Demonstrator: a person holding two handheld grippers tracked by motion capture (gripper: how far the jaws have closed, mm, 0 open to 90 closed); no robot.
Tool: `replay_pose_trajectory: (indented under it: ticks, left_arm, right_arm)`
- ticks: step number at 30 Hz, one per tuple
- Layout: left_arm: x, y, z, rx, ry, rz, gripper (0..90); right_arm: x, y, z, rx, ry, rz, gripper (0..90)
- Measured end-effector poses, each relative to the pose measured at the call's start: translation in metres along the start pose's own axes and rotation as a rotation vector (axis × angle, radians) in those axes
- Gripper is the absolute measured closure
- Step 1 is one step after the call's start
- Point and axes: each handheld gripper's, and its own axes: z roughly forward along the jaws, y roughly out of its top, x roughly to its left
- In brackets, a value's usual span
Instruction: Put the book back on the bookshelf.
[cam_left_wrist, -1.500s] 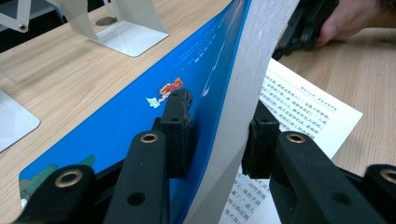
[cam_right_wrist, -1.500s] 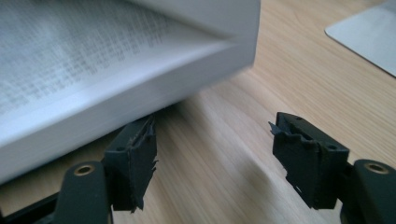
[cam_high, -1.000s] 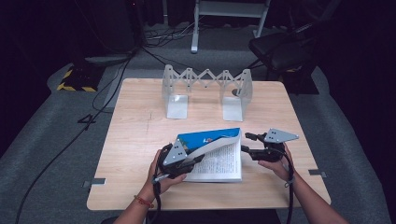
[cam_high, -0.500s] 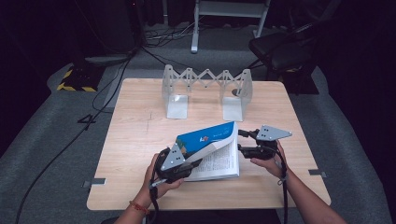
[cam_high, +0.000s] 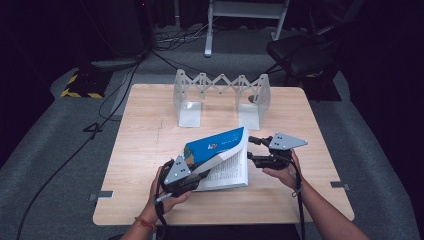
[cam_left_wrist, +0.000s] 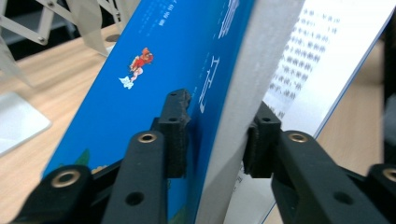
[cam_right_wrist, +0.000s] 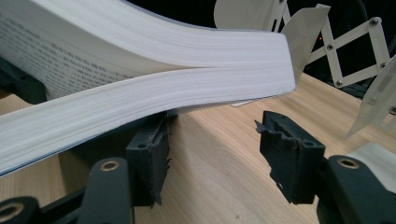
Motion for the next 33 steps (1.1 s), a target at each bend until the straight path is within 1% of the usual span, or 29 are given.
replay_pose_trajectory:
  ticks: [3,4,5,6,7,9,11,13,16,19,21,22,23,25,28,29,30,33]
  left_arm:
    - [0.000,0.001,0.002,-0.015,-0.018,-0.008,67.6]
    - [0.000,0.002,0.003,-0.020,-0.030,-0.002,67.6]
    - [-0.001,0.005,0.006,-0.031,-0.047,-0.001,67.9]
    - [-0.002,0.007,0.009,-0.038,-0.060,0.001,67.9]
    - [-0.003,0.009,0.012,-0.042,-0.065,0.010,67.8]
    - [-0.004,0.013,0.018,-0.051,-0.088,0.019,67.1]
    - [-0.006,0.018,0.025,-0.053,-0.105,0.037,66.8]
    - [-0.007,0.021,0.030,-0.056,-0.116,0.051,66.5]
    - [-0.007,0.024,0.032,-0.060,-0.133,0.060,66.5]
    - [-0.005,0.025,0.028,-0.063,-0.128,0.050,66.3]
    - [-0.004,0.023,0.023,-0.077,-0.115,0.035,66.3]
    - [-0.004,0.021,0.019,-0.080,-0.103,0.041,66.3]
    - [-0.004,0.020,0.016,-0.084,-0.090,0.038,66.4]
    - [-0.004,0.017,0.010,-0.092,-0.077,0.027,66.2]
    - [-0.004,0.013,0.003,-0.097,-0.053,0.021,65.9]
    - [-0.004,0.012,0.002,-0.094,-0.053,0.021,65.4]
    - [-0.003,0.011,0.000,-0.093,-0.044,0.025,64.8]
    - [-0.003,0.009,-0.004,-0.082,-0.035,0.031,63.1]
  right_arm:
    - [-0.001,0.002,-0.002,-0.008,-0.008,0.001,42.9]
    - [-0.001,0.002,-0.002,-0.008,-0.008,0.001,42.9]
    - [-0.002,0.002,-0.003,-0.019,-0.004,0.010,43.9]
    - [-0.003,0.004,-0.007,-0.029,-0.010,0.003,44.3]
    - [-0.004,0.005,-0.010,-0.040,-0.012,0.003,44.7]
    - [-0.007,0.008,-0.016,-0.050,-0.007,0.006,45.9]
    - [-0.011,0.010,-0.022,-0.051,-0.024,0.003,47.4]
    - [-0.015,0.012,-0.027,-0.048,-0.029,0.003,49.8]
    - [-0.018,0.015,-0.032,-0.046,-0.014,0.003,51.3]
    - [-0.017,0.022,-0.032,-0.058,0.005,-0.004,51.4]
    - [-0.013,0.027,-0.029,-0.066,0.019,-0.007,51.3]
    - [-0.012,0.030,-0.028,-0.076,0.039,-0.011,51.3]
    - [-0.008,0.033,-0.026,-0.084,0.062,-0.016,51.3]
    - [-0.002,0.038,-0.023,-0.092,0.069,-0.029,51.3]
    - [0.006,0.045,-0.017,-0.096,0.085,-0.025,50.8]
    - [0.008,0.046,-0.014,-0.097,0.095,-0.029,50.1]
    - [0.011,0.048,-0.012,-0.098,0.101,-0.033,48.4]
    - [0.019,0.051,-0.003,-0.090,0.103,-0.045,46.1]
